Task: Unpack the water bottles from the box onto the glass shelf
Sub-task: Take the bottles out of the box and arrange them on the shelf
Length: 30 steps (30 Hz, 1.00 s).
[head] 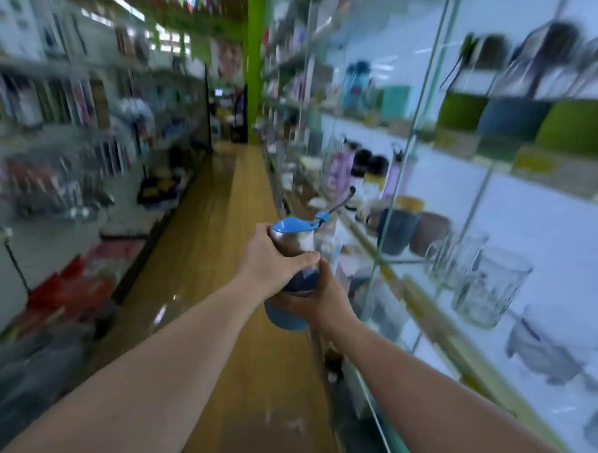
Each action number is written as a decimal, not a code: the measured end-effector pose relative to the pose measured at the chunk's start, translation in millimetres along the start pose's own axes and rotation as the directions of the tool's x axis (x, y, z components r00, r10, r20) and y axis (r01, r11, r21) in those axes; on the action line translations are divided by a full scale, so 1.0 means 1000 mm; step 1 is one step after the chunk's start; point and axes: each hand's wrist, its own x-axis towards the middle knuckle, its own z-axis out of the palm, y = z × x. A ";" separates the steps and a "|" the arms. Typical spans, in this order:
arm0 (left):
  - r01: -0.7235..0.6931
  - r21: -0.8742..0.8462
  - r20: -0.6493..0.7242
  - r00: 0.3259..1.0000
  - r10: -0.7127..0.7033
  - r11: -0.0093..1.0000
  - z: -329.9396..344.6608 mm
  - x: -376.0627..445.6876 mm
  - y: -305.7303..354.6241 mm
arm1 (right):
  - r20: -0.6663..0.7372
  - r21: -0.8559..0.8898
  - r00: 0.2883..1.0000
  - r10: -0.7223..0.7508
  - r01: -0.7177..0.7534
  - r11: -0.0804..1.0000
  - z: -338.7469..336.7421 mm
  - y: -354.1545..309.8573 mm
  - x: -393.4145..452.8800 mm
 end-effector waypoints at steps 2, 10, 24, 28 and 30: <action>-0.077 -0.004 0.016 0.997 0.077 0.997 -0.021 0.000 0.043 | -0.037 0.018 0.999 -0.037 0.038 0.999 -0.020 -0.042 -0.004; -0.322 0.025 0.124 0.940 0.317 0.946 -0.074 -0.031 0.145 | -0.281 -0.047 0.954 -0.107 0.098 0.994 -0.068 -0.148 -0.076; -0.536 -0.217 0.305 0.757 0.578 0.816 -0.049 -0.148 0.284 | -0.663 -0.145 0.747 -0.056 -0.054 0.988 -0.178 -0.214 -0.225; -0.556 -0.298 0.349 0.693 0.631 0.776 -0.024 -0.187 0.322 | -0.742 -0.201 0.665 -0.085 -0.101 0.974 -0.219 -0.217 -0.263; -0.560 -0.339 0.372 0.659 0.654 0.756 -0.007 -0.207 0.340 | -0.769 -0.238 0.632 -0.093 -0.148 0.960 -0.240 -0.217 -0.287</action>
